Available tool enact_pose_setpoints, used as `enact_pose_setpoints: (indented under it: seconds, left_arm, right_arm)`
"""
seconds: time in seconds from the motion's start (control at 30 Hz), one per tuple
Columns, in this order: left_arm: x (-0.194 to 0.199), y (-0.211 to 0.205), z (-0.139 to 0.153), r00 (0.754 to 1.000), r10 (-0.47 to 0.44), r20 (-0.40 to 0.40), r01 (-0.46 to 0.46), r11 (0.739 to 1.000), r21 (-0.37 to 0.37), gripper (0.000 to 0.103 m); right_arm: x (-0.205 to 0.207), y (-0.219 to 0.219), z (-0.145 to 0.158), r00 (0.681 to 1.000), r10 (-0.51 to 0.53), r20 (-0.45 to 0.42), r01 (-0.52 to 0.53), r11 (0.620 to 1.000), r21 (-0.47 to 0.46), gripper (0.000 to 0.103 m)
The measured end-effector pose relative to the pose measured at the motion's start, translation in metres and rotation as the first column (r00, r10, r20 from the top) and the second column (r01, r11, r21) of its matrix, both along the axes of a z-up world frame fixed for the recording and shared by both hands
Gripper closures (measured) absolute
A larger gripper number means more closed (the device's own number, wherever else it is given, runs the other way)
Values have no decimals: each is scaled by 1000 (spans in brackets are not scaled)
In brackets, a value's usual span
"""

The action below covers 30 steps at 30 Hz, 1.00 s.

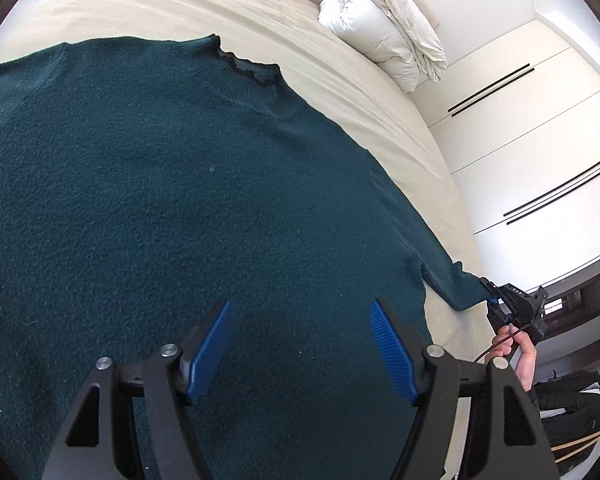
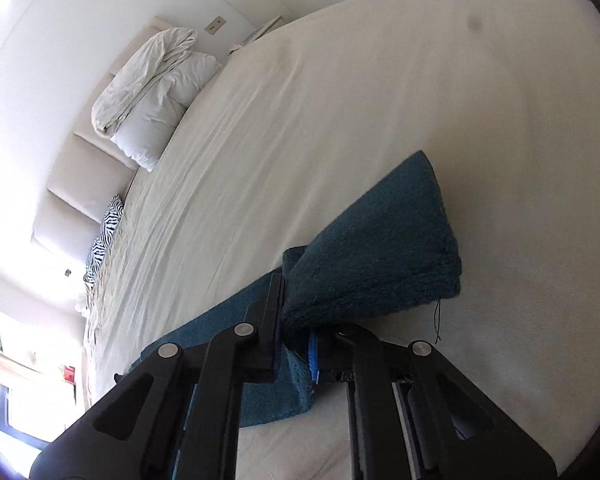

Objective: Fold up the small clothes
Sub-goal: 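Fold the held sleeve across the sweater body toward the left gripper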

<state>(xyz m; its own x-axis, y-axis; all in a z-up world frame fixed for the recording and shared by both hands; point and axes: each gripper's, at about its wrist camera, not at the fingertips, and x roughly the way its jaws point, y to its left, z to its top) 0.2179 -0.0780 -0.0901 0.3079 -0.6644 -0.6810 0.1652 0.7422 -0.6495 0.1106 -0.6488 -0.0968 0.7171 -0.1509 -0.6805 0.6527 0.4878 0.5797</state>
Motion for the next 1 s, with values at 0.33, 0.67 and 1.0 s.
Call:
enact_pose_setpoints:
  seconds: [0.33,0.67,1.0]
  left_arm:
    - [28,18,-6,998,28,-55,-39,976,-215,19]
    - [36,12,-26,986,-24,-164,-37,935,-354,10]
    - [55,-47,-31,963,-148,-226,67,941,-332,56]
  right_arm:
    - [152,250,53,746,601,-285,-660,612,-436,95]
    - [141,383,-25,534,667,-519,-842,361,-402,94]
    - [65,390,-24,573,733,-365,-814,459,-356,30]
